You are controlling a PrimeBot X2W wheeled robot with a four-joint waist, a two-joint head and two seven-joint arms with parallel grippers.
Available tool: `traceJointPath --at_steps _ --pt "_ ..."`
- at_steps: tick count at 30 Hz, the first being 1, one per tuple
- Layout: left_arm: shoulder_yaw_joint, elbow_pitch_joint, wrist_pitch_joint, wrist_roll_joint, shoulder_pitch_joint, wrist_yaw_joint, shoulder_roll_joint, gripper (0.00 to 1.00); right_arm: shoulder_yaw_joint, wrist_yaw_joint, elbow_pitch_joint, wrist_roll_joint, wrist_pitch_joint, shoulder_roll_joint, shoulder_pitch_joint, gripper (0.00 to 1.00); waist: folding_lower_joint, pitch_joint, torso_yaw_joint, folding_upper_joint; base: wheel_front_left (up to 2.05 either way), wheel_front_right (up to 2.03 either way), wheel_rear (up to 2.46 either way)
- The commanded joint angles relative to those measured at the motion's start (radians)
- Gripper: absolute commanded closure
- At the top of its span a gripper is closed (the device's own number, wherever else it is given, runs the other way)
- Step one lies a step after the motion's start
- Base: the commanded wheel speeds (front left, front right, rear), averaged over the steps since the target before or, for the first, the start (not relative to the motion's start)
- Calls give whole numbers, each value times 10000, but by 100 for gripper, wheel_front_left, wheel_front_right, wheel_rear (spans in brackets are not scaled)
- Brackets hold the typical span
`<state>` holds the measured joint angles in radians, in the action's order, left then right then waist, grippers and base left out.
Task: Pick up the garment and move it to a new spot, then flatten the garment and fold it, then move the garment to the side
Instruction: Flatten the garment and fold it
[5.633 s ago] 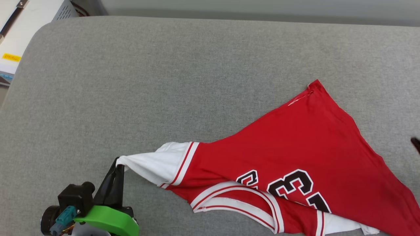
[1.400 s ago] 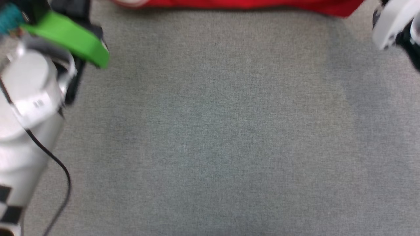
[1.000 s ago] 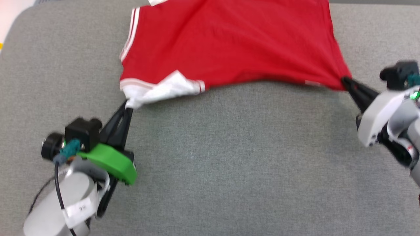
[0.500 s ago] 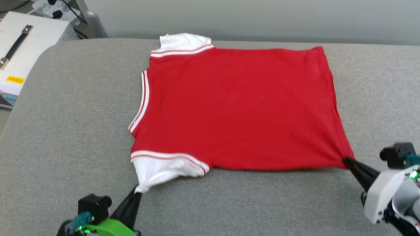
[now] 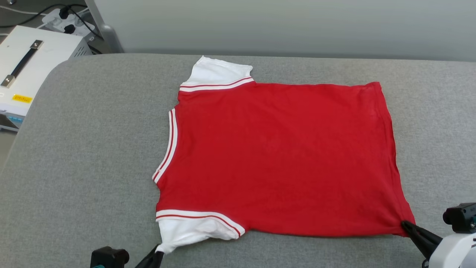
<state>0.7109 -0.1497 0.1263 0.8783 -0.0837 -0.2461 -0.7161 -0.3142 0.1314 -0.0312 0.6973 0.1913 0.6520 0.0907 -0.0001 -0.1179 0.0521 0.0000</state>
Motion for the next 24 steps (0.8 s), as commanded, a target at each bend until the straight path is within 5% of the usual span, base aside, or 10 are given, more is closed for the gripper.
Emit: traceJointPath --at_steps 1,12,24 --pt "-61 -20 127 -159 128 26 -57 100 164 -7 166 -130 81 -140 78 100 1 -121 46 0 0 0 0" --pt "-354 794 -353 -1099 3518 1199 -109 100 1205 -7 871 -617 731 -770 -1164 100 1 -1104 -35 0 0 0 0" --pt "-656 2672 -851 -982 6399 2386 413 100 961 -7 -110 -820 1152 -957 -4197 100 1 -2578 -366 0 0 0 0"
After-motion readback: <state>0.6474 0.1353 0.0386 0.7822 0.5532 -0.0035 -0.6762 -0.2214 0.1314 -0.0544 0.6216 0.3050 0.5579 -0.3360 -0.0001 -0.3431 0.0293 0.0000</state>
